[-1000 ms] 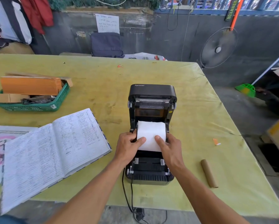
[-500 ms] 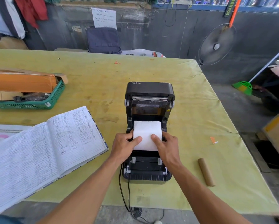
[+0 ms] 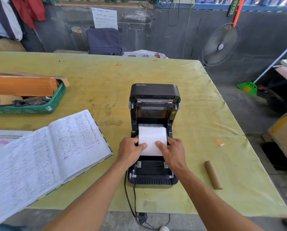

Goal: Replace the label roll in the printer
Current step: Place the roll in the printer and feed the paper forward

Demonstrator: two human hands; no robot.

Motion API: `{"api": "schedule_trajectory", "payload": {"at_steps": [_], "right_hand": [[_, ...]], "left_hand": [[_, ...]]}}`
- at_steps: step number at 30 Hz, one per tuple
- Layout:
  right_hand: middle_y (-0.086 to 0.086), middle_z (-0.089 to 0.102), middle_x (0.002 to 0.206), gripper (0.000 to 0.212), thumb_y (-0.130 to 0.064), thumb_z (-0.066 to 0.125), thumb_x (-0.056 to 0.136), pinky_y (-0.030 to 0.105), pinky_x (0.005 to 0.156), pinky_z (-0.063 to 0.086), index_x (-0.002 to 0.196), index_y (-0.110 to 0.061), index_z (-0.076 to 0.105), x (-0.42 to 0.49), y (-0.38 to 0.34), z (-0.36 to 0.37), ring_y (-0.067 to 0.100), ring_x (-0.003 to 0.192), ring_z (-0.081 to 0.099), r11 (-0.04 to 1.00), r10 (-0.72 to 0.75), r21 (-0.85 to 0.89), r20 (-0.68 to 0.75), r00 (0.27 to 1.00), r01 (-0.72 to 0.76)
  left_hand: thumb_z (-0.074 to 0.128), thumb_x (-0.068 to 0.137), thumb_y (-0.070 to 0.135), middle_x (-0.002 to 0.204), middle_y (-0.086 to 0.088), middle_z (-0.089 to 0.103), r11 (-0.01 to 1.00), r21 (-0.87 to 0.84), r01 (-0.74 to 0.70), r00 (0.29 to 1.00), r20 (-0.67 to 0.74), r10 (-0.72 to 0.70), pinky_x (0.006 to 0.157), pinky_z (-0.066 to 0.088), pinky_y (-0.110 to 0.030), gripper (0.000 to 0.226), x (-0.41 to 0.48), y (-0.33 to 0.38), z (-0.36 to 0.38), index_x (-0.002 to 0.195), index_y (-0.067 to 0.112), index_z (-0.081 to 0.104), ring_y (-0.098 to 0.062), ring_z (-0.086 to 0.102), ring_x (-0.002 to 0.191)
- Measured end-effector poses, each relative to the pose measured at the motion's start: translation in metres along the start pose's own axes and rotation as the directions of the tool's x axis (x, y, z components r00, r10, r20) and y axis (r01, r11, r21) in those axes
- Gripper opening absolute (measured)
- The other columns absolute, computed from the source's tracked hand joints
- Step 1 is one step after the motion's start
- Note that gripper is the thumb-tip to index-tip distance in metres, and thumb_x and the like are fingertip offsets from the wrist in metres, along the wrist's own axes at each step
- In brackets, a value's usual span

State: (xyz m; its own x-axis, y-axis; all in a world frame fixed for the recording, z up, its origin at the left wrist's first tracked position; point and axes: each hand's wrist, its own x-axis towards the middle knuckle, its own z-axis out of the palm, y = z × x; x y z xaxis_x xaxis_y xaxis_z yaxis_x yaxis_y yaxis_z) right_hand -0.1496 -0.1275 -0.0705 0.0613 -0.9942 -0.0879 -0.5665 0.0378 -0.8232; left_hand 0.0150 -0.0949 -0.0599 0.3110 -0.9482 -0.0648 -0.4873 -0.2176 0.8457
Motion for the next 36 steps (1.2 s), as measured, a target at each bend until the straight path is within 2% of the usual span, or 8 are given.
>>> {"api": "schedule_trajectory", "payload": {"at_steps": [4,7,10,15,19,23,27,36], "right_hand": [[0.009,0.054,0.119,0.049,-0.041,0.067,0.089,0.042,0.088,0.057,0.126,-0.01,0.063,0.001,-0.004,0.0,0.024,0.097,0.063,1.0,0.024,-0.003,-0.008,1.0,-0.024],[0.012,0.055,0.131,0.065,-0.038,0.072,0.086,0.04,0.095,0.053,0.139,-0.008,0.049,0.006,-0.01,-0.004,0.025,0.109,0.061,0.998,0.055,-0.015,0.015,0.998,-0.055],[0.013,0.045,0.144,0.083,-0.035,0.077,0.083,0.039,0.102,0.045,0.148,-0.008,0.035,0.013,-0.019,-0.012,0.028,0.127,0.05,0.996,0.059,-0.072,0.033,0.998,-0.057],[0.013,0.036,0.153,0.097,-0.027,0.083,0.078,0.042,0.109,0.04,0.154,-0.011,0.023,0.028,-0.033,-0.022,0.03,0.136,0.041,0.983,0.025,-0.183,0.145,0.989,0.002],[0.013,0.036,0.152,0.097,-0.021,0.083,0.077,0.039,0.107,0.038,0.154,-0.016,0.025,0.033,-0.04,-0.024,0.03,0.137,0.04,0.966,-0.01,-0.249,0.211,0.978,0.064],[0.013,0.041,0.149,0.091,-0.019,0.082,0.077,0.038,0.107,0.038,0.152,-0.018,0.03,0.031,-0.044,-0.023,0.03,0.135,0.042,0.938,-0.057,-0.32,0.235,0.97,0.133],[0.011,0.043,0.145,0.085,-0.018,0.08,0.078,0.036,0.101,0.042,0.149,-0.018,0.034,0.024,-0.046,-0.02,0.032,0.125,0.049,0.89,-0.1,-0.412,0.241,0.965,0.195],[0.003,0.045,0.13,0.062,-0.025,0.078,0.077,0.042,0.081,0.044,0.128,-0.024,0.043,0.002,-0.044,-0.012,0.031,0.111,0.044,0.696,-0.181,-0.68,0.142,0.973,0.229]], "left_hand": [[0.075,0.083,0.025,0.099,0.005,0.074,0.999,0.041,0.024,0.998,-0.055,-0.022,0.053,0.04,-0.005,0.031,-0.002,0.001,0.003,0.113,0.015,0.073,0.003,0.059,0.073],[0.082,0.076,0.028,0.126,-0.003,0.064,0.986,0.164,0.033,0.999,-0.021,-0.03,0.086,0.052,-0.027,0.067,0.009,0.008,-0.004,0.136,0.017,0.056,-0.018,0.061,0.105],[0.086,0.07,0.026,0.148,-0.005,0.045,0.964,0.264,0.039,0.992,0.109,-0.07,0.105,0.038,-0.035,0.098,0.026,0.019,-0.013,0.151,0.016,0.031,-0.025,0.044,0.133],[0.081,0.072,0.022,0.14,-0.004,0.057,0.975,0.213,0.061,0.967,0.231,-0.111,0.103,0.045,-0.034,0.076,0.048,0.028,-0.027,0.141,0.015,0.05,-0.022,0.056,0.123],[0.077,0.076,0.018,0.147,-0.005,0.048,0.947,0.318,-0.032,0.956,0.286,-0.064,0.099,0.037,-0.029,0.078,0.053,0.034,-0.026,0.146,0.014,0.042,-0.027,0.047,0.133],[0.073,0.076,0.017,0.104,-0.007,0.065,0.896,0.421,-0.139,0.942,0.336,-0.012,0.086,0.05,-0.037,0.034,0.053,0.035,-0.024,0.108,0.012,0.063,-0.027,0.063,0.096],[0.074,0.079,0.024,0.139,-0.006,0.055,0.794,0.563,-0.23,0.951,0.302,0.061,0.103,0.042,-0.049,0.063,0.045,0.032,-0.02,0.138,0.017,0.052,-0.028,0.048,0.127],[0.078,0.077,0.031,0.138,0.004,0.049,0.625,0.699,-0.346,0.936,0.21,0.283,0.112,0.018,-0.064,0.067,0.019,0.015,-0.004,0.135,0.02,0.046,-0.018,0.037,0.133]]}}
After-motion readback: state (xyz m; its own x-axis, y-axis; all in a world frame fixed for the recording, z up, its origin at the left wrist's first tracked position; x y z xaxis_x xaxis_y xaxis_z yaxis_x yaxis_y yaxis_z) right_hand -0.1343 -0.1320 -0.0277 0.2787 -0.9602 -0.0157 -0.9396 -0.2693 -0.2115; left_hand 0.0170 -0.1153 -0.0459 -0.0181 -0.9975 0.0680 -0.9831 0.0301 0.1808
